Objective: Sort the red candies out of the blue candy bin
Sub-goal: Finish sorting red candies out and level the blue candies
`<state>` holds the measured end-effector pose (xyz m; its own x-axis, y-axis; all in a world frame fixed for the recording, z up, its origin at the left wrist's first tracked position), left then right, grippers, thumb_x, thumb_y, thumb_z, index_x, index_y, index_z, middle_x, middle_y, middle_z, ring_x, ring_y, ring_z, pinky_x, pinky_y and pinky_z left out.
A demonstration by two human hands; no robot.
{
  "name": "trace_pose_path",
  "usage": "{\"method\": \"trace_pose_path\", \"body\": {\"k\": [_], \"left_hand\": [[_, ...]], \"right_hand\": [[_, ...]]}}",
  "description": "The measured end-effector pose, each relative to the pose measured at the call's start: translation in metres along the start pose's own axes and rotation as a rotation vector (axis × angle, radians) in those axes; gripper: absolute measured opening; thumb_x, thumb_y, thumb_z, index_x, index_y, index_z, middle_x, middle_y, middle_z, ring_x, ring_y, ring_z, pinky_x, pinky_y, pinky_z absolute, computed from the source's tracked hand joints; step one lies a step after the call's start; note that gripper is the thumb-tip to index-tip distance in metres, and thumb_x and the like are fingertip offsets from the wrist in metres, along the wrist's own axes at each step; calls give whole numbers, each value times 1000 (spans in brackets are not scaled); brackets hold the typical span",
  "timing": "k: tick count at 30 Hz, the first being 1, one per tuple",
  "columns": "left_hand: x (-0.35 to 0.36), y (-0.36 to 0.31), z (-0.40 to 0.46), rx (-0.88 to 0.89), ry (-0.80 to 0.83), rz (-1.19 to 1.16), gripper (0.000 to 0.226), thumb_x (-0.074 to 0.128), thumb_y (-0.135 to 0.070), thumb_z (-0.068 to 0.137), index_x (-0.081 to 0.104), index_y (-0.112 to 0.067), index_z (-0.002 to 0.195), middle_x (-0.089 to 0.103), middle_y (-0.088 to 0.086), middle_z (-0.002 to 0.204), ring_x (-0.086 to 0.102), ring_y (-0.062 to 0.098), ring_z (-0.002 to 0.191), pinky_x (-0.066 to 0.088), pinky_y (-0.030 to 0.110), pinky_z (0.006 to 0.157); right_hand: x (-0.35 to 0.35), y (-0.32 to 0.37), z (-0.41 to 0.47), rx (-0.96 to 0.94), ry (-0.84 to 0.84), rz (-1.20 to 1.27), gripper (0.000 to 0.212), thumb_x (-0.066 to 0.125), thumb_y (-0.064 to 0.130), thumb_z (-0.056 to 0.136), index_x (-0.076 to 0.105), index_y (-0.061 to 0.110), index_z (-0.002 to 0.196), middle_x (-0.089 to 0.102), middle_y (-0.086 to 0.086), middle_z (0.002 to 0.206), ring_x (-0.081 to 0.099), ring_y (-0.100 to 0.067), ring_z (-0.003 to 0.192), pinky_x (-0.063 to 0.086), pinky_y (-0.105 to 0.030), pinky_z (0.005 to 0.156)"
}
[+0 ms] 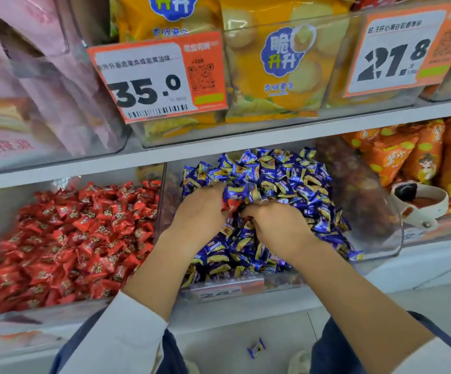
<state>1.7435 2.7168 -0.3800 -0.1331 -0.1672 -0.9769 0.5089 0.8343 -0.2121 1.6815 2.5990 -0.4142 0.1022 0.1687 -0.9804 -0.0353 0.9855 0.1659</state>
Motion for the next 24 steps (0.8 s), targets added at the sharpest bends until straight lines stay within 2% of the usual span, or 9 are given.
{"method": "trace_pose_path", "body": {"k": [2, 5, 8, 11, 13, 15, 19, 22, 24], "left_hand": [[-5, 3, -1, -16, -19, -36, 36, 61, -23, 90, 55, -16, 125, 62, 8, 118, 58, 26, 107, 45, 35, 90], [-12, 8, -4, -58, -48, -82, 28, 57, -20, 92, 56, -16, 120, 64, 9, 112, 61, 28, 98, 48, 37, 86], [-15, 9, -3, -30, -107, -155, 21, 50, -10, 91, 54, -12, 112, 64, 10, 99, 58, 27, 76, 48, 36, 71], [0, -5, -1, 69, -28, -215, 19, 50, -14, 92, 53, -14, 111, 61, 6, 102, 57, 23, 79, 42, 31, 67], [12, -14, -1, 120, -11, -169, 25, 54, -25, 93, 52, -18, 116, 61, 5, 104, 60, 24, 87, 46, 33, 70], [18, -19, 0, 125, -48, -78, 32, 55, -34, 93, 51, -20, 121, 61, 5, 104, 60, 27, 91, 48, 36, 69], [21, -20, 2, 134, -71, 20, 22, 53, -35, 94, 51, -16, 103, 58, 3, 92, 60, 27, 88, 43, 32, 63], [10, -16, -1, 103, -112, -115, 20, 49, -36, 95, 47, -16, 93, 53, 0, 82, 56, 20, 74, 40, 29, 59], [-4, -14, -3, 56, -139, -317, 23, 49, -36, 94, 50, -13, 93, 57, 2, 78, 52, 15, 63, 37, 28, 53]], "right_hand": [[0, -10, 1, 65, 19, 15, 34, 50, 11, 92, 60, 30, 118, 65, 0, 106, 62, -23, 92, 49, -30, 65], [-9, -23, -1, 180, 21, 100, 21, 53, 18, 93, 67, 29, 105, 70, 3, 99, 64, -20, 90, 54, -33, 73], [-19, -33, -2, 259, -21, 170, 17, 55, 19, 93, 69, 28, 97, 71, 4, 93, 61, -13, 71, 50, -26, 61], [-24, -30, -6, 258, -37, 151, 15, 56, 20, 92, 68, 29, 95, 71, 7, 92, 45, -3, 52, 36, -19, 46], [-30, -27, -9, 281, -74, 132, 15, 54, 20, 92, 68, 27, 93, 71, 7, 92, 53, -10, 59, 38, -20, 48], [-41, -30, -13, 357, -143, 179, 14, 55, 20, 89, 68, 25, 91, 70, 6, 92, 61, -18, 73, 44, -24, 57], [-59, -45, -22, 509, -232, 360, 6, 60, 25, 82, 64, 29, 81, 67, 4, 84, 59, -20, 74, 44, -28, 66], [-67, -54, -29, 564, -296, 451, 8, 60, 22, 81, 63, 23, 74, 67, 0, 74, 62, -21, 74, 45, -29, 67], [-67, -56, -30, 581, -285, 606, 11, 62, 18, 81, 64, 18, 70, 68, -2, 70, 66, -24, 74, 52, -36, 71]]}}
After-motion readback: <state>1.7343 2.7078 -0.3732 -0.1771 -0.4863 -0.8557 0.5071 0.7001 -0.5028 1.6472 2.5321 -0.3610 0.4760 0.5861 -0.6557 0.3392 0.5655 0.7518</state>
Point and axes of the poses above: each hand's wrist, its own z-axis towards the middle knuckle, its own x-axis out of the palm, y = z × x, the point moved 4 cm from there along z, towards the middle knuckle
